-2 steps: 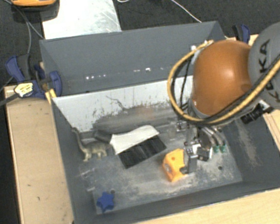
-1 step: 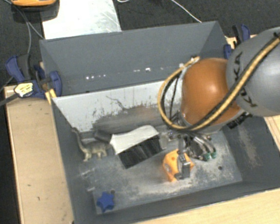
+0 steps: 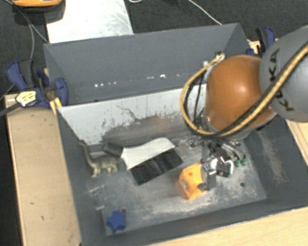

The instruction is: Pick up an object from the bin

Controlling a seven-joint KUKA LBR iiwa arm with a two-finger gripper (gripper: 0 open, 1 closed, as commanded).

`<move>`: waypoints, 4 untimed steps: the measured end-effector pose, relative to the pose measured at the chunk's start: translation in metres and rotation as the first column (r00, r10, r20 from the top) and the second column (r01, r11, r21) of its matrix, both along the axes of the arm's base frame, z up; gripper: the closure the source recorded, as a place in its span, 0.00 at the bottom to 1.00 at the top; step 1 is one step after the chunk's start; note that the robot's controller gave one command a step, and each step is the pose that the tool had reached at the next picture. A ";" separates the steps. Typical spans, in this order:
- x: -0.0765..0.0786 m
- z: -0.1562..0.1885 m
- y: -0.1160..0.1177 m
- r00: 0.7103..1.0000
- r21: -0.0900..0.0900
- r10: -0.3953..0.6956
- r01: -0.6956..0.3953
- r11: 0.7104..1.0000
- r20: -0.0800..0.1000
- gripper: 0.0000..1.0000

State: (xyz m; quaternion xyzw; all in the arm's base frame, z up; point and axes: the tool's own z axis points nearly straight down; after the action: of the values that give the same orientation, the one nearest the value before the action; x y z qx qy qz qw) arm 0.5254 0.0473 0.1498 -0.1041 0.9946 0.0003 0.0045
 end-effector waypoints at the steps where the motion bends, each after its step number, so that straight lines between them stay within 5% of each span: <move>1: 0.004 -0.059 0.003 0.999 -0.003 -0.022 0.022 1.000 -0.026 1.00; 3: 0.004 -0.059 0.003 0.999 -0.003 -0.025 0.025 1.000 -0.026 1.00; 4: 0.060 -0.058 0.016 0.998 -0.004 0.043 -0.043 0.999 -0.037 1.00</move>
Offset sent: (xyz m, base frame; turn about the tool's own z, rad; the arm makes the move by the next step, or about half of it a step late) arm 0.0000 0.0000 0.0000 0.0000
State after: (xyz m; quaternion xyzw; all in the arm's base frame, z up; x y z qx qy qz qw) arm 0.5857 0.0632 0.0917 -0.1255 0.9920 0.0000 -0.0140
